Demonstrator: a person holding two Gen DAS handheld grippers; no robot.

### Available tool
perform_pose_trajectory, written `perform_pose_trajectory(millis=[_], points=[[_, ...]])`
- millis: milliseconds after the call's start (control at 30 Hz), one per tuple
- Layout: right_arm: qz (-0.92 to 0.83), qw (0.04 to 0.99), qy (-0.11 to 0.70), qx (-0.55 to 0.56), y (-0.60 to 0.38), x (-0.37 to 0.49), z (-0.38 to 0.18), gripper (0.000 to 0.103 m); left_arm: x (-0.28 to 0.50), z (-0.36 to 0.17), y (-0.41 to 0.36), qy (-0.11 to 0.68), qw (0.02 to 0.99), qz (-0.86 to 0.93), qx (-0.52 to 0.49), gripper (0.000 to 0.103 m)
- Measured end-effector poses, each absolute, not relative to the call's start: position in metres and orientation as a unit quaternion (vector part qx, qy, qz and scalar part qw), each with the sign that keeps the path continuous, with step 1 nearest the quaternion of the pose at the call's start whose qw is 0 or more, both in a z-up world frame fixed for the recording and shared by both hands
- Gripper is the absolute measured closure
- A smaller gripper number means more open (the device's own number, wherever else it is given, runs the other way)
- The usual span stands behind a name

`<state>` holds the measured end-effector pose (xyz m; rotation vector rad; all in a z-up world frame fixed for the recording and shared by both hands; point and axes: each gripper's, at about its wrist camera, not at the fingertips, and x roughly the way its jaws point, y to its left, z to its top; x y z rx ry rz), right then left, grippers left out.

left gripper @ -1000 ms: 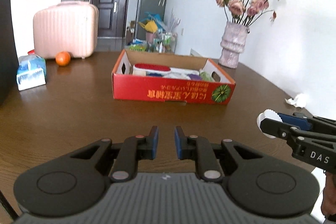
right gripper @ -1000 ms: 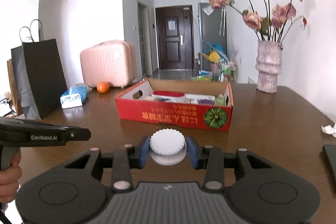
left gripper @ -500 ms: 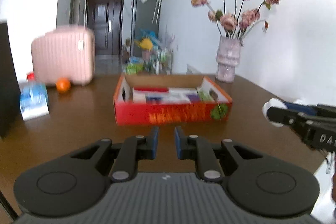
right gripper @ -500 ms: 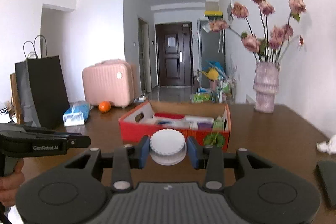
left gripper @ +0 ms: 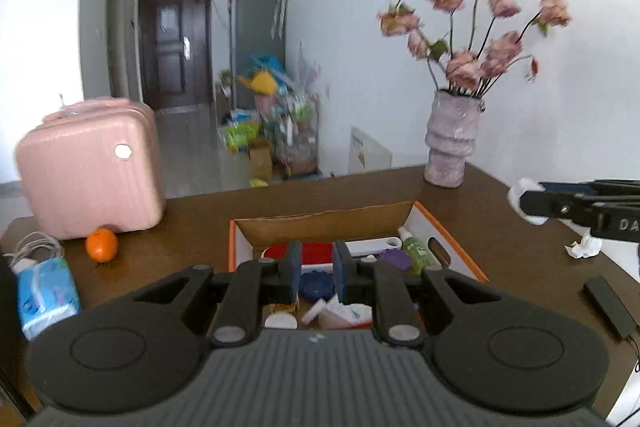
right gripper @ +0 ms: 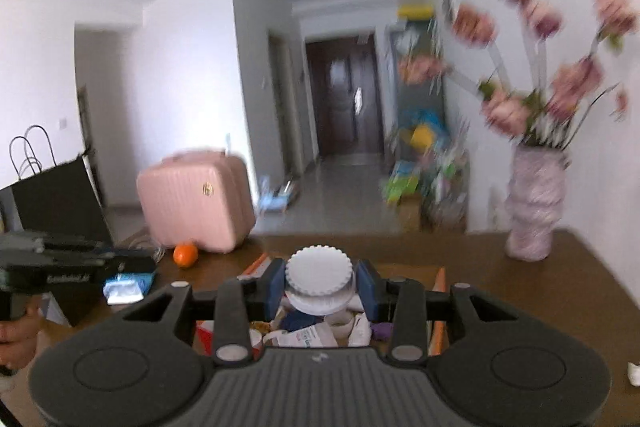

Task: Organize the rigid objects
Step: 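Carry the white ridged cap into the box and open right tool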

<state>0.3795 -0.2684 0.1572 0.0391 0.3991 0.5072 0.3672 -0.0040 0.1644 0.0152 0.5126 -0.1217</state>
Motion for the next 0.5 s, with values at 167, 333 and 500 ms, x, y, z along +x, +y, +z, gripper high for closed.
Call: perform_pose_trajectory(millis=[167, 333, 500], points=[[0.226, 0.926, 0.3, -0.029, -0.248, 0.479, 0.14, 0.065, 0.462, 0.145, -0.003, 0.341, 0.938, -0.068, 0.014, 0.085], [0.204, 0.884, 0.415, -0.072, -0.224, 0.561, 0.074, 0.065, 0.543, 0.082, -0.005, 0.432, 0.9, -0.051, 0.012, 0.085], [0.188, 0.864, 0.46, -0.083, -0.212, 0.589, 0.023, 0.065, 0.575, 0.037, -0.002, 0.469, 0.882, -0.045, -0.003, 0.077]])
